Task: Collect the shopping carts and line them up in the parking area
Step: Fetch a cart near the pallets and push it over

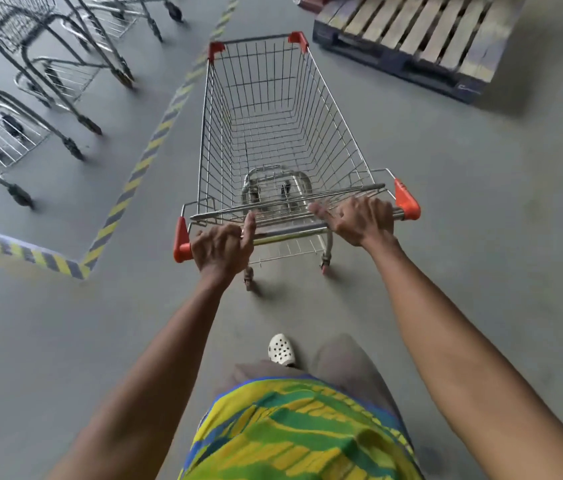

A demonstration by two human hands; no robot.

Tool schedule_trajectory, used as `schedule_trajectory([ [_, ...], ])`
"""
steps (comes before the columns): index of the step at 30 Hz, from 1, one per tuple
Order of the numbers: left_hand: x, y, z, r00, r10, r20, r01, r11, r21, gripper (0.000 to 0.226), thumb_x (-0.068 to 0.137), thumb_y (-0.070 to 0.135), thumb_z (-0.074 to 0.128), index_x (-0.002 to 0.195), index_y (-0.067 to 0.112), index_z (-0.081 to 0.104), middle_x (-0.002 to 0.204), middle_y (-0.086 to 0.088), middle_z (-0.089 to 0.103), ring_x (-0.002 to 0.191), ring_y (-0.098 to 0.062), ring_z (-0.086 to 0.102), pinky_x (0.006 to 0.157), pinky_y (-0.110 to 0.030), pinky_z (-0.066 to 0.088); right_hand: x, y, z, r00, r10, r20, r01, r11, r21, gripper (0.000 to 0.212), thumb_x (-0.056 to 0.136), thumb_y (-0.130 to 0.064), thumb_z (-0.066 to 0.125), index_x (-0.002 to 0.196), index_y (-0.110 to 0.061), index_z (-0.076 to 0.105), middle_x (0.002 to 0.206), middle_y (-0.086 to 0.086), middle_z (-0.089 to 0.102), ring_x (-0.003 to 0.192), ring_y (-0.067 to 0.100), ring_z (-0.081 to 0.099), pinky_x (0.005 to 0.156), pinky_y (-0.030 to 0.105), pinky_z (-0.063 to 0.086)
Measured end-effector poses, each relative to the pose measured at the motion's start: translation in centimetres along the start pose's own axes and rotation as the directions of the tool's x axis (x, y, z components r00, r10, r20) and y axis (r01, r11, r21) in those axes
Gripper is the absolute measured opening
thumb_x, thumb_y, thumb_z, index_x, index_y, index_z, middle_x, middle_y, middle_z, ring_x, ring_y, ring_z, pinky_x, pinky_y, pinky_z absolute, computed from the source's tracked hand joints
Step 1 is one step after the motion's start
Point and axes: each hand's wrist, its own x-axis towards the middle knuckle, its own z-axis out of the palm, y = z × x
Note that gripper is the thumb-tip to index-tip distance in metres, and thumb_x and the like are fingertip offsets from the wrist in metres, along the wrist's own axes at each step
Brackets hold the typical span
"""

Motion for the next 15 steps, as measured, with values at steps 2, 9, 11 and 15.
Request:
schedule_trajectory([
  [2, 4.2, 0.7, 0.5, 1.0, 0.02, -0.012, -0.02, 1.0, 0.007, 0.083, 0.099, 0.072, 0.019, 0.074, 0.017, 0.076, 0.07, -0.007, 0.069, 0.074, -0.029, 0.066, 0.073, -0.035, 0.035, 3.5, 0.9, -0.7, 0.997, -0.081, -0.006, 0.08, 0.996, -0.047, 0.088, 0.082, -0.094, 0.031, 0.054, -0.015, 0.056, 0.053, -0.001, 0.05, 0.051, 0.018, 0.047, 0.054, 0.027, 0.02],
  [9, 17.9, 4.6, 1.6, 0.98, 0.137, -0.144, -0.151, 0.984, -0.095, 0.07, 0.094, 0.075, 0.032, 0.052, 0.021, 0.045, 0.052, -0.002, 0.056, 0.055, -0.026, 0.057, 0.064, -0.031, 0.033, 18.5, 5.3, -1.8, 0.957, -0.274, -0.089, 0.258, 0.953, -0.16, 0.089, 0.074, -0.1, 0.02, 0.057, -0.022, 0.06, 0.052, -0.005, 0.049, 0.05, 0.017, 0.05, 0.053, 0.022, 0.015],
  [11, 21.9, 5.9, 1.8, 0.972, 0.163, -0.169, -0.184, 0.976, -0.119, 0.064, 0.092, 0.075, 0.035, 0.052, 0.026, 0.041, 0.049, -0.002, 0.053, 0.051, -0.024, 0.055, 0.06, -0.03, 0.032, 23.0, 6.4, -2.5, 0.953, -0.288, -0.095, 0.272, 0.95, -0.154, 0.092, 0.073, -0.101, 0.017, 0.059, -0.023, 0.064, 0.053, -0.004, 0.05, 0.051, 0.017, 0.049, 0.053, 0.023, 0.017],
  [15, 29.8, 8.4, 1.8, 0.976, 0.156, -0.152, -0.173, 0.978, -0.113, 0.062, 0.087, 0.078, 0.045, 0.052, 0.027, 0.039, 0.047, 0.007, 0.039, 0.049, -0.018, 0.04, 0.058, -0.028, 0.027, 31.7, 8.1, -4.1, 0.947, -0.31, -0.084, 0.298, 0.945, -0.132, 0.093, 0.066, -0.103, 0.012, 0.054, -0.022, 0.055, 0.053, -0.004, 0.049, 0.051, 0.017, 0.048, 0.054, 0.024, 0.023],
])
